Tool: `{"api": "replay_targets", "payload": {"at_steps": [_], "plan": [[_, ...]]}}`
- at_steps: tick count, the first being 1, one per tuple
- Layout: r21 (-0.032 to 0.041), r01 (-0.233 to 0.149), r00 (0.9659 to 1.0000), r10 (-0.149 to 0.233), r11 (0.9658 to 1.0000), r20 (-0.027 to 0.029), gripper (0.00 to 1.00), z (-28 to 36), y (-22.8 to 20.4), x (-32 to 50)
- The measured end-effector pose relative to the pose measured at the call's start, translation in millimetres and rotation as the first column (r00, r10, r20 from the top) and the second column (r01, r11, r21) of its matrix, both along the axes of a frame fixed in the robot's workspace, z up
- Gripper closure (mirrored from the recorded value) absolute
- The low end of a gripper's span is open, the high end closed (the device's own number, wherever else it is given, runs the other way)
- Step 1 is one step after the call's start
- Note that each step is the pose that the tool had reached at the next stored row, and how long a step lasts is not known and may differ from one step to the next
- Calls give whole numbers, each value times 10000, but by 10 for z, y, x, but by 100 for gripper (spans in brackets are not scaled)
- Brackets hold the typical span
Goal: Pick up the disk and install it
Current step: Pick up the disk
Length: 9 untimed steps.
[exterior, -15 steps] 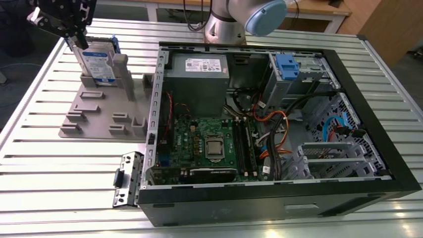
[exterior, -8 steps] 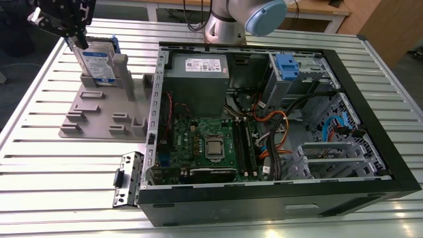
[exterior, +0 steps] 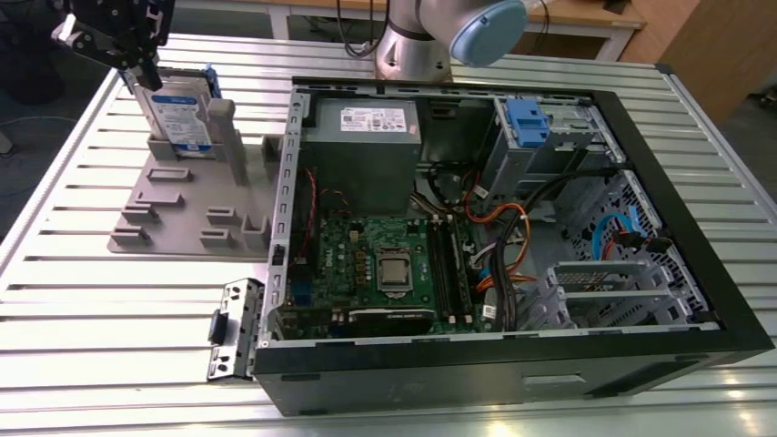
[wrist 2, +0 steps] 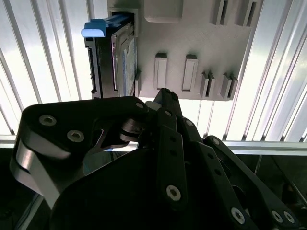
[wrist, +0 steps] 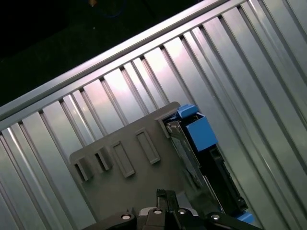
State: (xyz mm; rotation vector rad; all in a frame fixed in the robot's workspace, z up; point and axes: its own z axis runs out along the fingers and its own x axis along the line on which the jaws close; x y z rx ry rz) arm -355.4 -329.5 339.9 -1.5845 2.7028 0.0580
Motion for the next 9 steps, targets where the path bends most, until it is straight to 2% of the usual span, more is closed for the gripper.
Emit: {"api": "replay_targets", "payload": {"at_steps": [9], "plan": [[0,-376,9993,376,9993,0,90,0,0,0]]}}
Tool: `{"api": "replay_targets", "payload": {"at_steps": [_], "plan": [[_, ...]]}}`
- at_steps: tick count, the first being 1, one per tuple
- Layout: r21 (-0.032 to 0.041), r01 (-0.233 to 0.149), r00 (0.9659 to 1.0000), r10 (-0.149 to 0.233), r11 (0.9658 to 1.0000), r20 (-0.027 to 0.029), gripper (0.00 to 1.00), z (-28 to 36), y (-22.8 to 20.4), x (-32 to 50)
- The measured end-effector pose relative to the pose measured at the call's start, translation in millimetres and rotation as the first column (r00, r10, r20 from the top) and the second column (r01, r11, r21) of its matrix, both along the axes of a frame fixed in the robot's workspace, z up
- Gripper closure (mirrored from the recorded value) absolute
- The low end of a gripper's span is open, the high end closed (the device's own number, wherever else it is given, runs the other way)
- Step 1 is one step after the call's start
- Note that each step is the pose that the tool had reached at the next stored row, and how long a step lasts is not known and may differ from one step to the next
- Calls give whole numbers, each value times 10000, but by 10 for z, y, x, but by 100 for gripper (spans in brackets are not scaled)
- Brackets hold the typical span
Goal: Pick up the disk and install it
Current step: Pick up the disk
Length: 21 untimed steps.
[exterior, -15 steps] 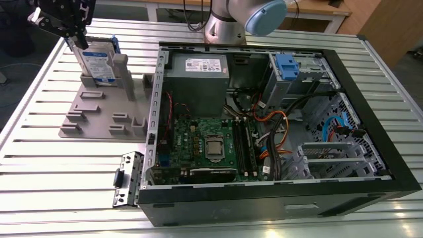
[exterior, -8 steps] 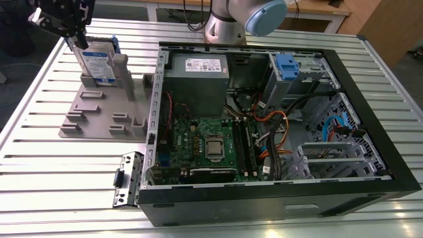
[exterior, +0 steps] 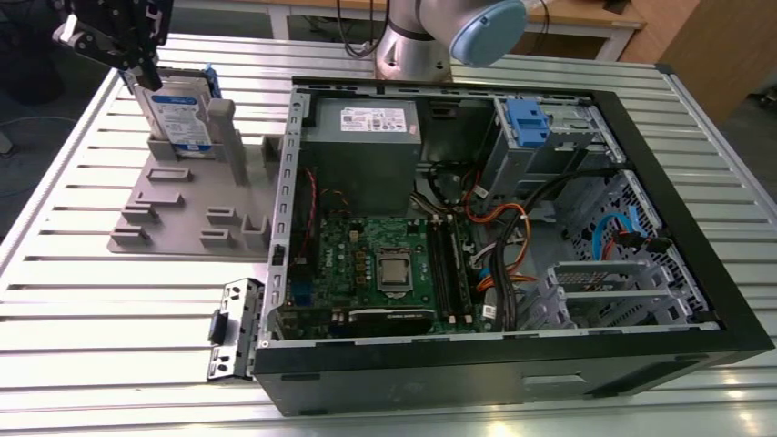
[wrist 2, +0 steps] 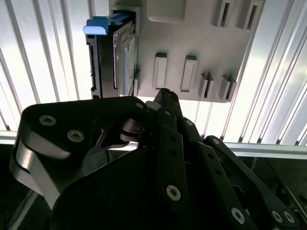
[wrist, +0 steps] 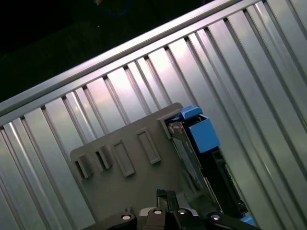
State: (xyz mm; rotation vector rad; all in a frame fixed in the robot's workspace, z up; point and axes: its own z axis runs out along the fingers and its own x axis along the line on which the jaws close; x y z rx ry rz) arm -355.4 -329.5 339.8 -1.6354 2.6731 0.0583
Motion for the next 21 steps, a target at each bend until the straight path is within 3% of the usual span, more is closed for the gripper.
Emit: {"api": "replay_targets", "payload": {"at_steps": [21], "plan": [[0,-841,9965,841,9965,0,90,0,0,0]]}}
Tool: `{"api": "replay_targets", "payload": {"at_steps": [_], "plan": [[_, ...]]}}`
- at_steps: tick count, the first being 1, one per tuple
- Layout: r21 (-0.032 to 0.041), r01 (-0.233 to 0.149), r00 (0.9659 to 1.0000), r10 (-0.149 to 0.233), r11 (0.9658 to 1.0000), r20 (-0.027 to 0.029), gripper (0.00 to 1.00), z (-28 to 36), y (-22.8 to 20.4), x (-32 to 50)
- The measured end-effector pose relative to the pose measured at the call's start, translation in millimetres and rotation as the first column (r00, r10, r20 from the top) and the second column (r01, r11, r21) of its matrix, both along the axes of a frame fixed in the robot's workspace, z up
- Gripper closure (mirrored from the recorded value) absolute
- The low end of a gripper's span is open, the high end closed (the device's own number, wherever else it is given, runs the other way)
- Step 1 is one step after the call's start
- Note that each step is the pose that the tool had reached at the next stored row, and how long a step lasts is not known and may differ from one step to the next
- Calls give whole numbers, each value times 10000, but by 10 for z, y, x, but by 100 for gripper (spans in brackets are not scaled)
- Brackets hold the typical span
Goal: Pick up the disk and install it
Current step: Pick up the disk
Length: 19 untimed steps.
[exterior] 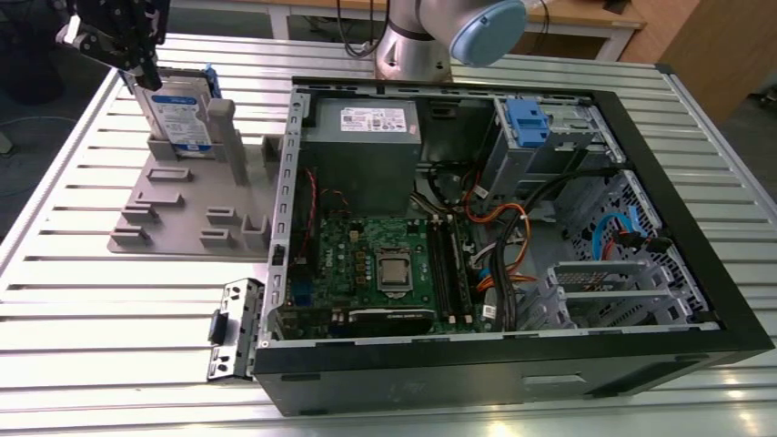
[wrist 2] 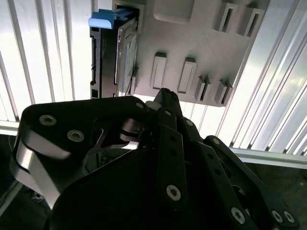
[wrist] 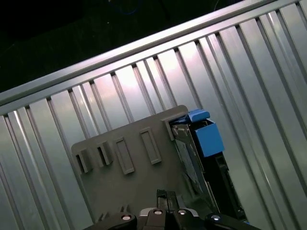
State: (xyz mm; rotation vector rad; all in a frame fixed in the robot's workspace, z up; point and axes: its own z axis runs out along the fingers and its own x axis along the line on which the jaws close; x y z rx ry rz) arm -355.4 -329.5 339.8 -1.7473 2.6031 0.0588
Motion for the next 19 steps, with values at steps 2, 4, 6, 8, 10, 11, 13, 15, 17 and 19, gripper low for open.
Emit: {"api": "replay_targets", "payload": {"at_steps": [2,4,6,8,10,11,13,15,17,19], "plan": [[0,-76,10000,76,10000,-1,90,0,0,0],[0,-152,9999,152,9999,0,90,0,0,0],[0,-232,9997,232,9997,0,90,0,0,0],[0,-308,9995,308,9995,0,90,0,0,0],[0,-384,9993,384,9993,-1,90,0,0,0],[0,-421,9991,421,9991,0,90,0,0,0],[0,-498,9988,498,9988,0,90,0,0,0],[0,-573,9984,573,9984,-1,90,0,0,0],[0,-647,9979,647,9979,-1,90,0,0,0],[0,-720,9974,720,9974,0,90,0,0,0]]}}
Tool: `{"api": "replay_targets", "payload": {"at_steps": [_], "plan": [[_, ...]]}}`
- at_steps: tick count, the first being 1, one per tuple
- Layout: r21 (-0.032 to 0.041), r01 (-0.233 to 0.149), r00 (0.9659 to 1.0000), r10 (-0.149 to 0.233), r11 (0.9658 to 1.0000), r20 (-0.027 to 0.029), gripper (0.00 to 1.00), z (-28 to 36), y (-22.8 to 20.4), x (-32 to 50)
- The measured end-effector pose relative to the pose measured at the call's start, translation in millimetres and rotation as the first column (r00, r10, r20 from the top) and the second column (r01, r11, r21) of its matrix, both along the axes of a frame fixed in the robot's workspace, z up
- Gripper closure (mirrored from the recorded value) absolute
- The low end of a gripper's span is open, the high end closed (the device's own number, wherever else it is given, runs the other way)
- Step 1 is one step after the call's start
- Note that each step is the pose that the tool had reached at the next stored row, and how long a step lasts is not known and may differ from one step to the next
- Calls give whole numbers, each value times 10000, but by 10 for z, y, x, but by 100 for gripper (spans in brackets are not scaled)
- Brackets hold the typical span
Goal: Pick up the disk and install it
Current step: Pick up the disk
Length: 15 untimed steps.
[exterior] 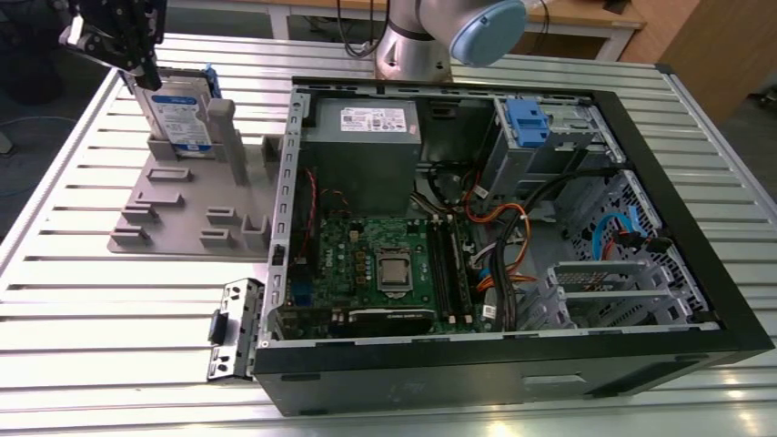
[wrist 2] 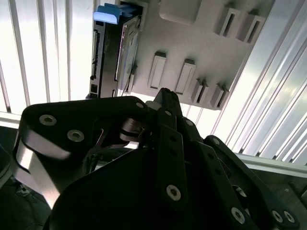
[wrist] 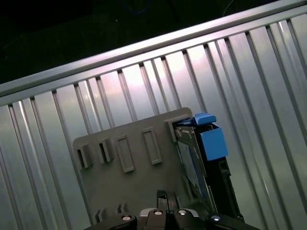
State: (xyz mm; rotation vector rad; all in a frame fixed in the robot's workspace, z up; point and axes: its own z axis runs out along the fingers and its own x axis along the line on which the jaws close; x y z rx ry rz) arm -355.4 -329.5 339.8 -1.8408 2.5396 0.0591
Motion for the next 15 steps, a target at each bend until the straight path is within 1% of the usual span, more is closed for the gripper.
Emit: {"api": "replay_targets", "payload": {"at_steps": [8,15], "plan": [[0,-299,9996,299,9996,-1,90,0,0,0],[0,-569,9984,569,9984,-1,90,0,0,0]]}}
